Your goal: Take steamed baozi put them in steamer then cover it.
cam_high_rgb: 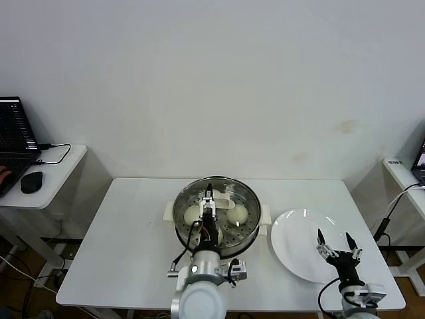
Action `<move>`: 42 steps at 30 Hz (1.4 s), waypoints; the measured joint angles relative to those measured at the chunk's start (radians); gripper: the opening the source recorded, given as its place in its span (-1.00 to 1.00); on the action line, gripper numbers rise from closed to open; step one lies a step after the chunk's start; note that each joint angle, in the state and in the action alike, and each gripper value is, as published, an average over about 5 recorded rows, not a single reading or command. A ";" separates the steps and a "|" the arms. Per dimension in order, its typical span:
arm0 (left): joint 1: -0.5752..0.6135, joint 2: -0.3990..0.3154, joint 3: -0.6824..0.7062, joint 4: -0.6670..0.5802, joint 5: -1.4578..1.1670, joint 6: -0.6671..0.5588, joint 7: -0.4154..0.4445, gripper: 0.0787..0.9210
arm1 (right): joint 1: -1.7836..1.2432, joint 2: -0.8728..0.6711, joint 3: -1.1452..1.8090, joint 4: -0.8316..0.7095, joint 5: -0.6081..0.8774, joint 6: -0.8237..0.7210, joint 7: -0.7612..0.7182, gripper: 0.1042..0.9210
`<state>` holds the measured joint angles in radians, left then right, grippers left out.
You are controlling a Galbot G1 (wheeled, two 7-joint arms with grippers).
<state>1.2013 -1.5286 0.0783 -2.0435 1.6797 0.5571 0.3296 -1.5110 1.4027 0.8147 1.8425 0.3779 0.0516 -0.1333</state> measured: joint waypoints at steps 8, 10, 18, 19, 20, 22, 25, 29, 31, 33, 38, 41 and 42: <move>0.055 0.060 -0.085 -0.132 -0.189 -0.051 -0.085 0.77 | -0.035 -0.030 -0.032 0.043 -0.002 -0.022 0.022 0.76; 0.072 0.085 -0.129 -0.158 -0.291 -0.075 -0.125 0.77 | -0.049 -0.043 -0.045 0.055 -0.003 -0.023 0.027 0.76; 0.178 0.149 -0.357 -0.184 -0.776 -0.257 -0.263 0.77 | -0.079 -0.079 -0.091 0.073 -0.014 -0.025 0.046 0.76; 0.195 0.153 -0.386 -0.180 -0.833 -0.284 -0.273 0.77 | -0.083 -0.084 -0.097 0.073 -0.015 -0.024 0.049 0.76; 0.212 0.157 -0.413 -0.175 -0.889 -0.311 -0.281 0.77 | -0.086 -0.088 -0.102 0.073 -0.016 -0.023 0.051 0.76; 0.247 0.162 -0.465 -0.163 -0.999 -0.360 -0.295 0.77 | -0.092 -0.099 -0.113 0.073 -0.017 -0.019 0.056 0.76; 0.300 0.163 -0.526 -0.141 -1.151 -0.417 -0.309 0.77 | -0.098 -0.117 -0.126 0.073 -0.018 -0.011 0.062 0.76; 0.364 0.156 -0.581 -0.111 -1.315 -0.469 -0.318 0.77 | -0.109 -0.137 -0.138 0.078 -0.026 -0.013 0.067 0.76; 0.394 0.152 -0.599 -0.095 -1.372 -0.486 -0.317 0.77 | -0.114 -0.145 -0.146 0.084 -0.028 -0.022 0.069 0.76; 0.421 0.146 -0.612 -0.080 -1.416 -0.495 -0.314 0.77 | -0.115 -0.151 -0.154 0.089 -0.030 -0.033 0.072 0.76; 0.481 0.125 -0.630 -0.058 -1.490 -0.496 -0.313 0.77 | -0.117 -0.160 -0.166 0.095 -0.040 -0.055 0.079 0.76; 0.511 0.115 -0.633 -0.053 -1.514 -0.499 -0.313 0.77 | -0.123 -0.165 -0.167 0.105 -0.039 -0.068 0.083 0.76; 0.520 0.112 -0.634 -0.052 -1.519 -0.500 -0.314 0.77 | -0.126 -0.166 -0.166 0.109 -0.037 -0.072 0.085 0.76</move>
<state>1.7213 -1.4165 -0.5555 -2.0955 0.1609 0.0568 0.0161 -1.6371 1.2362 0.6483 1.9517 0.3404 -0.0207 -0.0478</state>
